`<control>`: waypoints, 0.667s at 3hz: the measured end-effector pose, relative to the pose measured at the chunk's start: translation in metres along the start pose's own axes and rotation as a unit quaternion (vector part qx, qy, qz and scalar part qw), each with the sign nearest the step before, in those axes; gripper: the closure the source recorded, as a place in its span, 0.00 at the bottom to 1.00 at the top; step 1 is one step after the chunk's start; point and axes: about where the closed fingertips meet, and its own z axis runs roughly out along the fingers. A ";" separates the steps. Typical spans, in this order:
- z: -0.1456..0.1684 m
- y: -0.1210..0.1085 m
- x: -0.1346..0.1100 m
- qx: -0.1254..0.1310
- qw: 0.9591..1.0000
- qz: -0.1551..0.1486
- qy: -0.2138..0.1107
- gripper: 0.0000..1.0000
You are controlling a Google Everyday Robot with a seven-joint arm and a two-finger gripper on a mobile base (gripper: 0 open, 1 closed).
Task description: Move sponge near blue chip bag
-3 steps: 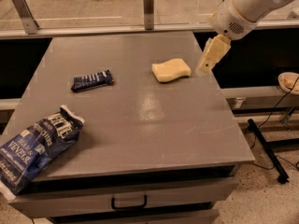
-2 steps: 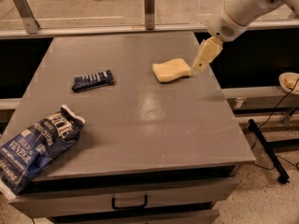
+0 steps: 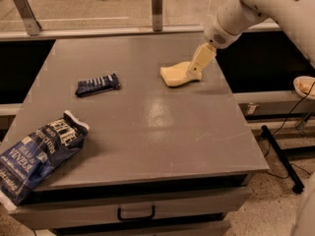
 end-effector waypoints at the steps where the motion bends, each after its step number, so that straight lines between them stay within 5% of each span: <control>1: 0.001 0.000 -0.001 0.000 1.000 0.000 0.000 0.00; 2: 0.015 0.004 -0.003 -0.018 1.000 -0.004 -0.008 0.00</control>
Offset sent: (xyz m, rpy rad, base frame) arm 0.0088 0.0182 -0.0221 0.0420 0.0465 0.0660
